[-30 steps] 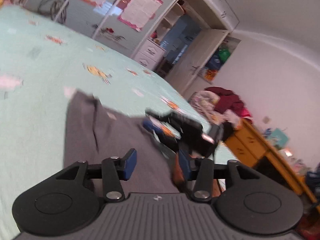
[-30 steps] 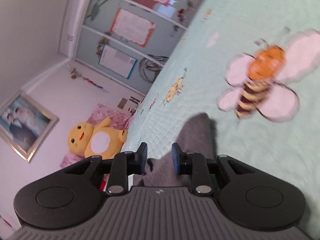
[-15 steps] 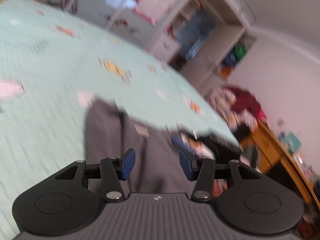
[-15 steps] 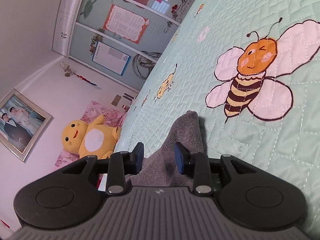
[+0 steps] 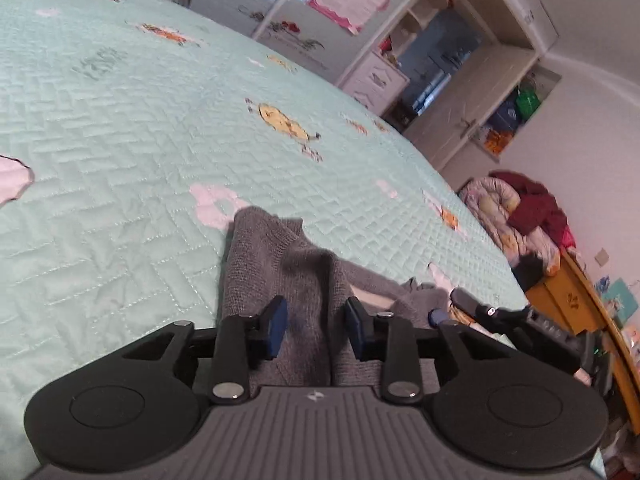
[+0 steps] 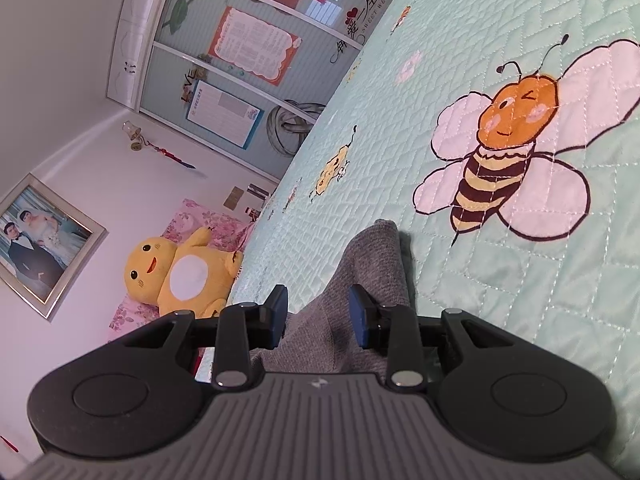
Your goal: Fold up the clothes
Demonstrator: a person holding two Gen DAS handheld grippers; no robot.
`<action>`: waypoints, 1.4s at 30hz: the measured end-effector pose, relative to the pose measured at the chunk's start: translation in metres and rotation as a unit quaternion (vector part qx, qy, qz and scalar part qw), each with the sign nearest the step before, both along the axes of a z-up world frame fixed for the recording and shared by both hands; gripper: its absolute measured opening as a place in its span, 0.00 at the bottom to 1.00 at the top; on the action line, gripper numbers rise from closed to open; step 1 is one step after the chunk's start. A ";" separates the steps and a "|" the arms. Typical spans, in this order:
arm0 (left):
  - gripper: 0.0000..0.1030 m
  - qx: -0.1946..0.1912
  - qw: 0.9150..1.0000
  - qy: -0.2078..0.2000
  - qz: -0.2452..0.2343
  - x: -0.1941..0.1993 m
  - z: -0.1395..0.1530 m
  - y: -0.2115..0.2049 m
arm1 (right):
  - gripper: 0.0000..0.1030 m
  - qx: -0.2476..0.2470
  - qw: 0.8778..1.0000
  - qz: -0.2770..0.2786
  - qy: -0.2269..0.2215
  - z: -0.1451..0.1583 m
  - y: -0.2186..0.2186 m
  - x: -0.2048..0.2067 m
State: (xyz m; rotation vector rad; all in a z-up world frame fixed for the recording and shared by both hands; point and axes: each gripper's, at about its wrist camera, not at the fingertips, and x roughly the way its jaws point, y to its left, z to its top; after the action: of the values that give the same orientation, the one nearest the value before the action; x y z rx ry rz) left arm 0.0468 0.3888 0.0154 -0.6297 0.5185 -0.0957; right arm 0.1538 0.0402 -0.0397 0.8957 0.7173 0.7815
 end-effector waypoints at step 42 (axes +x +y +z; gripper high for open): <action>0.15 0.269 0.958 0.050 -0.089 0.086 0.014 -0.010 | 0.09 -0.149 0.986 -0.037 -0.069 0.024 0.013 -0.005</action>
State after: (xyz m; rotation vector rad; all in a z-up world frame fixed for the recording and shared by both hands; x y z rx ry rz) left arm 0.1326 0.3789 0.0298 -0.0532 0.6670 -0.0871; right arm 0.1484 0.0533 -0.0157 0.5888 0.6531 0.6430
